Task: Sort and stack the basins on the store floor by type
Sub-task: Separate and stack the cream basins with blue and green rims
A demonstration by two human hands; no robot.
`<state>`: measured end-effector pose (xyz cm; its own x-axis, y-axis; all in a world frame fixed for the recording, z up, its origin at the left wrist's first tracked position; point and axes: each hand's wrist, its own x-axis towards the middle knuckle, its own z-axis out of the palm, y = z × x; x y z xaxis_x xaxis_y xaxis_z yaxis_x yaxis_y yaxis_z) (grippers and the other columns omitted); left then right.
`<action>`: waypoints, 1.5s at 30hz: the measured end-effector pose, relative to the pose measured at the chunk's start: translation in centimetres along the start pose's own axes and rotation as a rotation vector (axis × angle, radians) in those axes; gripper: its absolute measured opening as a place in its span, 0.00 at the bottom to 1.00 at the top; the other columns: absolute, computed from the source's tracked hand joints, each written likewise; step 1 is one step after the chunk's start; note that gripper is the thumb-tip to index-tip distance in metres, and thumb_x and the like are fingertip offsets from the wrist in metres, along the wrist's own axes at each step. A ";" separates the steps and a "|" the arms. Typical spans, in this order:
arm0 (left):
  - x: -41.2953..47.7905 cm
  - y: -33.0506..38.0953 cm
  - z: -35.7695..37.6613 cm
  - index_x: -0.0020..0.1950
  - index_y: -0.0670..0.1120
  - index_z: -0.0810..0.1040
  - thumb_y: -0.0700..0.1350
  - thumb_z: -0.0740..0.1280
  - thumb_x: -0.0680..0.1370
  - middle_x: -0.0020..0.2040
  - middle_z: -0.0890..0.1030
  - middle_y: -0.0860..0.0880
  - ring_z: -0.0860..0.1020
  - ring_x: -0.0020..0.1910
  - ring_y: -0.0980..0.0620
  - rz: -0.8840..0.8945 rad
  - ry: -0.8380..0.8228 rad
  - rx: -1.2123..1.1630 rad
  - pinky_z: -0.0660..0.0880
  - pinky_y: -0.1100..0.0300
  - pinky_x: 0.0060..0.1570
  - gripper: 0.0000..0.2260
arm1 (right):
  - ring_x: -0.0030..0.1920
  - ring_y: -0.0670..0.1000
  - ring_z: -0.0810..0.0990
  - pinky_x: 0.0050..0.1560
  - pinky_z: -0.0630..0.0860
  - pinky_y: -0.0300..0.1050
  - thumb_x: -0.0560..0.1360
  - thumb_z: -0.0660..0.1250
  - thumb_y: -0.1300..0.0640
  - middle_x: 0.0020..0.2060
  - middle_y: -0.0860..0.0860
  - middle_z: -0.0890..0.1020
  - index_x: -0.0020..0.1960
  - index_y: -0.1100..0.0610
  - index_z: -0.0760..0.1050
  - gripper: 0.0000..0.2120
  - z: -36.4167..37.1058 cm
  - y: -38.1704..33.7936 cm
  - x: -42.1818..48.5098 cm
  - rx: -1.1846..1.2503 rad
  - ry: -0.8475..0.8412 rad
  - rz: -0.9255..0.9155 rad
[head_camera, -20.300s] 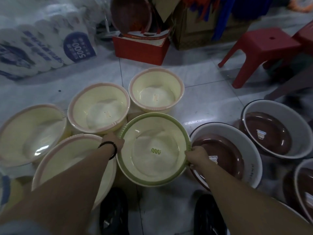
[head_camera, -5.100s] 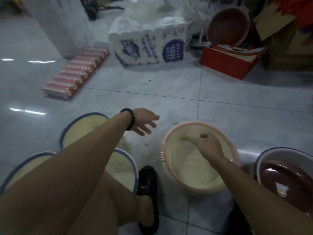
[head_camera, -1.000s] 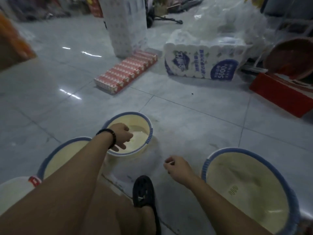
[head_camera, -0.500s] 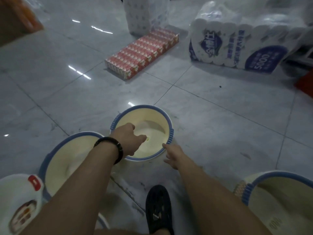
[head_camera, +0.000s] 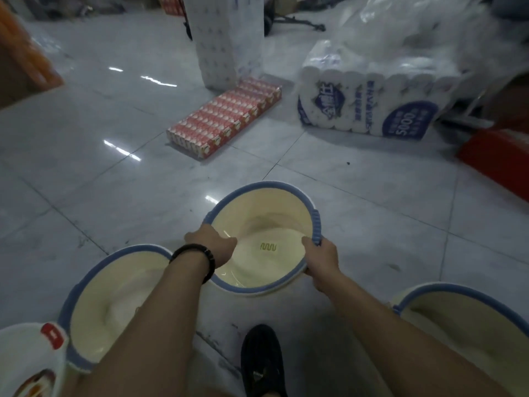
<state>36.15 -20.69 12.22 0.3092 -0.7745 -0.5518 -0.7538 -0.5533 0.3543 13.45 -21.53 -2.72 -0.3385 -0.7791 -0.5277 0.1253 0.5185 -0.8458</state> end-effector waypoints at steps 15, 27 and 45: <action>-13.2 11.5 9.3 0.72 0.48 0.73 0.43 0.74 0.78 0.60 0.81 0.44 0.81 0.56 0.39 0.346 -0.144 -0.454 0.84 0.39 0.49 0.24 | 0.40 0.59 0.85 0.37 0.82 0.49 0.83 0.70 0.52 0.38 0.56 0.87 0.51 0.60 0.85 0.12 -35.7 -5.3 -15.8 0.061 0.361 -0.265; -17.8 17.4 24.2 0.51 0.41 0.82 0.46 0.76 0.76 0.48 0.85 0.43 0.84 0.45 0.42 0.533 -0.143 0.134 0.85 0.50 0.46 0.10 | 0.55 0.60 0.82 0.58 0.80 0.56 0.81 0.66 0.49 0.55 0.56 0.86 0.64 0.55 0.82 0.16 -48.9 8.5 -15.6 -0.225 0.634 -0.078; -13.3 11.8 37.4 0.63 0.44 0.76 0.40 0.67 0.79 0.58 0.82 0.41 0.79 0.50 0.43 0.349 -0.084 0.246 0.77 0.55 0.50 0.12 | 0.46 0.58 0.82 0.46 0.77 0.45 0.77 0.65 0.63 0.43 0.55 0.83 0.45 0.57 0.78 0.05 -48.8 14.9 -12.3 -0.652 0.473 0.234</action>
<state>1.50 -5.46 -4.51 -0.0292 -0.8687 -0.4945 -0.9236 -0.1657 0.3457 -26.03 13.00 -5.07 -0.7447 -0.4710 -0.4729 -0.2738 0.8617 -0.4271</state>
